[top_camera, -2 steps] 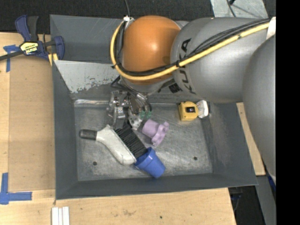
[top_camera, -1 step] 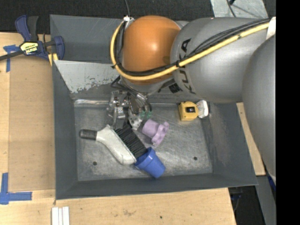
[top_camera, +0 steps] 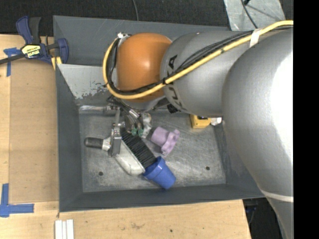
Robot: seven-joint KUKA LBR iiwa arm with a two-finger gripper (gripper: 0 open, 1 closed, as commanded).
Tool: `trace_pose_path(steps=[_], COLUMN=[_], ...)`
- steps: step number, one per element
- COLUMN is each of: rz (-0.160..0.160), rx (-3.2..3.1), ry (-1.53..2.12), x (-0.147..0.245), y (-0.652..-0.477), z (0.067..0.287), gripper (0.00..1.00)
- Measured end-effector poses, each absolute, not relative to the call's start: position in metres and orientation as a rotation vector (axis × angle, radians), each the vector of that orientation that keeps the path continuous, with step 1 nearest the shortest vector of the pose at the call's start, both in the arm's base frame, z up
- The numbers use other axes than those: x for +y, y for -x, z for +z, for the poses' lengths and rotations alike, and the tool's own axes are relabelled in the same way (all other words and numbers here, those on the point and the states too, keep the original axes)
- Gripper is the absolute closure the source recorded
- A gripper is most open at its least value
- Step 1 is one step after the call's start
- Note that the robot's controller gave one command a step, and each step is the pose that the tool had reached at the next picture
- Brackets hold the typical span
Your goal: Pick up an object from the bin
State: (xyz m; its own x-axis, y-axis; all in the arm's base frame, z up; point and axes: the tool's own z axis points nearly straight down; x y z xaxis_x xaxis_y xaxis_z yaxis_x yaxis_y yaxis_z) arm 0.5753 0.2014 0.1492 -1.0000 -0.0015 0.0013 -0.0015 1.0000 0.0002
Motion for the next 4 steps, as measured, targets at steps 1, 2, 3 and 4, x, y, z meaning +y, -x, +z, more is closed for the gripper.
trace_pose_path(steps=[1,2,3,4], rz=[-0.001,-0.008,-0.008,0.003], rx=[-3.143,-3.153,-3.153,-3.137], ry=[-0.002,-0.009,-0.008,-0.018], x=[0.201,0.214,0.214,0.218], y=[-0.576,-0.576,-0.576,-0.572], z=[0.151,0.075,0.075,0.110], gripper=[0.00,1.00,1.00,1.00])
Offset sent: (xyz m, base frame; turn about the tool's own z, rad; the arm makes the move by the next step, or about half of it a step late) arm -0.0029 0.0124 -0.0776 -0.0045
